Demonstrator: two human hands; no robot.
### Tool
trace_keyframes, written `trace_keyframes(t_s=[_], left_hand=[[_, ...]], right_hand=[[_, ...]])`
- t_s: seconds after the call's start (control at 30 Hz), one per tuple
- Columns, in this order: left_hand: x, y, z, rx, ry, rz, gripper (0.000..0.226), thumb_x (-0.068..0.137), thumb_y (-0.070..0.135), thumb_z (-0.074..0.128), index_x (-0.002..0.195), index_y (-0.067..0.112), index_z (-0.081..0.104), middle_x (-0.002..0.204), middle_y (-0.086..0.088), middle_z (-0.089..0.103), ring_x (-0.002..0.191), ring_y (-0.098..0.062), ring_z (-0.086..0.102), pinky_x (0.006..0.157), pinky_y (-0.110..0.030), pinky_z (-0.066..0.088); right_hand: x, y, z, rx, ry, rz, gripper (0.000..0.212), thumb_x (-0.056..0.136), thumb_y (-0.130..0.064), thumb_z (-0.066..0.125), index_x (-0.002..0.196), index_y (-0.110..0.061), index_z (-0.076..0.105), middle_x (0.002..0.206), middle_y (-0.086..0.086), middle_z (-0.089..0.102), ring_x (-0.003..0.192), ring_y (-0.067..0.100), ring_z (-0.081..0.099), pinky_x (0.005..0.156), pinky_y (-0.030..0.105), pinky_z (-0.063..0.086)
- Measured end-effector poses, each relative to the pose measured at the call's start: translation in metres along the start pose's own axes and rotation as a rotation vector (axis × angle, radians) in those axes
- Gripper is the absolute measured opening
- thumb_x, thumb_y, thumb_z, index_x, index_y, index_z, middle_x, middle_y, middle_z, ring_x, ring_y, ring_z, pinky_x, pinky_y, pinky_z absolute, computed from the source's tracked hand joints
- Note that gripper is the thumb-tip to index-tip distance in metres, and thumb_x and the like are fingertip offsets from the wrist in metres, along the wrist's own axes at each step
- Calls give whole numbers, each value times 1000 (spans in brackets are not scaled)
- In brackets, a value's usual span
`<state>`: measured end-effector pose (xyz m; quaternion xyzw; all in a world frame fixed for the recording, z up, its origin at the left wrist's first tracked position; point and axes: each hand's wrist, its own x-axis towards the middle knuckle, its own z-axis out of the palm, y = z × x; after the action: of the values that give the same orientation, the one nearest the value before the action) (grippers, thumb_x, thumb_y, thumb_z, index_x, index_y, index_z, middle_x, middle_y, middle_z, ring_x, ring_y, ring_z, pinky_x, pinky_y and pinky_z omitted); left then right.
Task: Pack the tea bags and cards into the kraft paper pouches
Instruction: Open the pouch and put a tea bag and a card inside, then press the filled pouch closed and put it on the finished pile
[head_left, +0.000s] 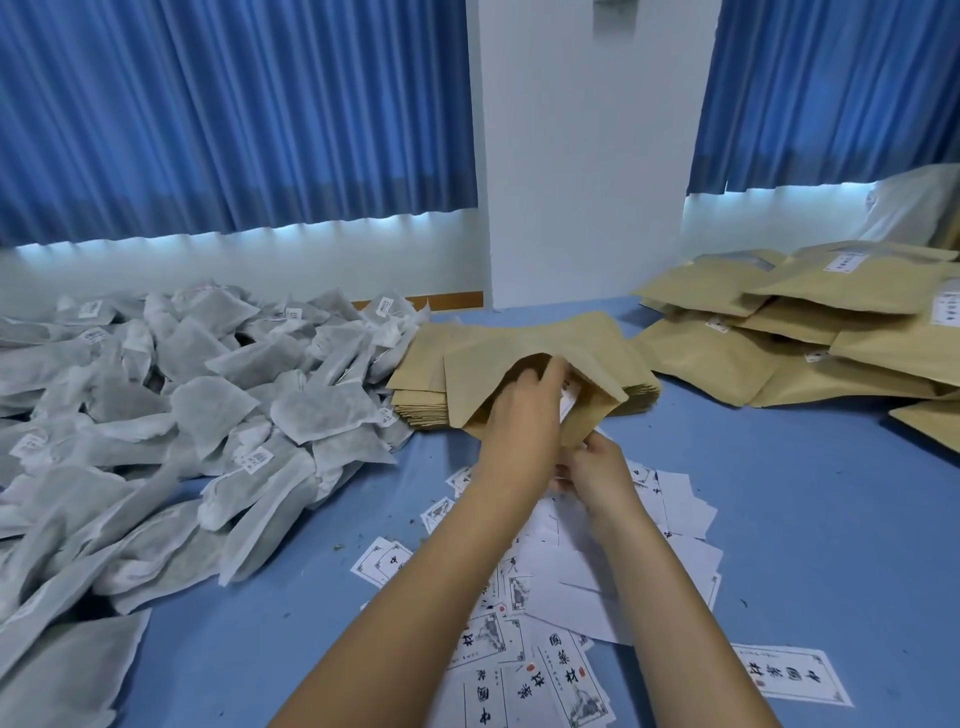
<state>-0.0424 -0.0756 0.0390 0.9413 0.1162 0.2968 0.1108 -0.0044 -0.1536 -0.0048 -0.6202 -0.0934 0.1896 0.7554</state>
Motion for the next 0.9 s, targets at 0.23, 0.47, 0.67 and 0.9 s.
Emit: trace_keyframes(t_s=[0.23,0.47,0.67,0.9], left_hand=[[44,-27,9,184,-290,-128,35,98,12,45,132,5,50,131,-14,55,118,-27,55,66,-6,47],[-3,-6,-12,394,175,126,19,64,6,73,80,13,67,77,-4,62,69,-26,58,56,-28,37],[-5,-13,-26,313,221,108,20,82,13,64,98,23,69,100,3,67,96,-22,60,86,-33,43],[-48,-19,12,127,-62,43,24,90,10,47,109,18,60,101,0,62,90,-21,60,71,-30,43]], right_hand=[[-1,4,5,-43,-116,29,17,89,11,51,86,-5,54,80,10,67,59,19,71,49,20,52],[-4,-1,7,-42,-132,28,21,87,10,45,83,-8,56,52,-3,61,38,7,53,39,14,39],[-12,-3,12,-45,-174,0,18,89,9,46,95,-3,58,74,7,64,55,11,64,50,18,46],[-3,-1,8,254,-227,200,27,93,-32,53,100,-7,62,91,15,63,78,23,61,67,27,50]])
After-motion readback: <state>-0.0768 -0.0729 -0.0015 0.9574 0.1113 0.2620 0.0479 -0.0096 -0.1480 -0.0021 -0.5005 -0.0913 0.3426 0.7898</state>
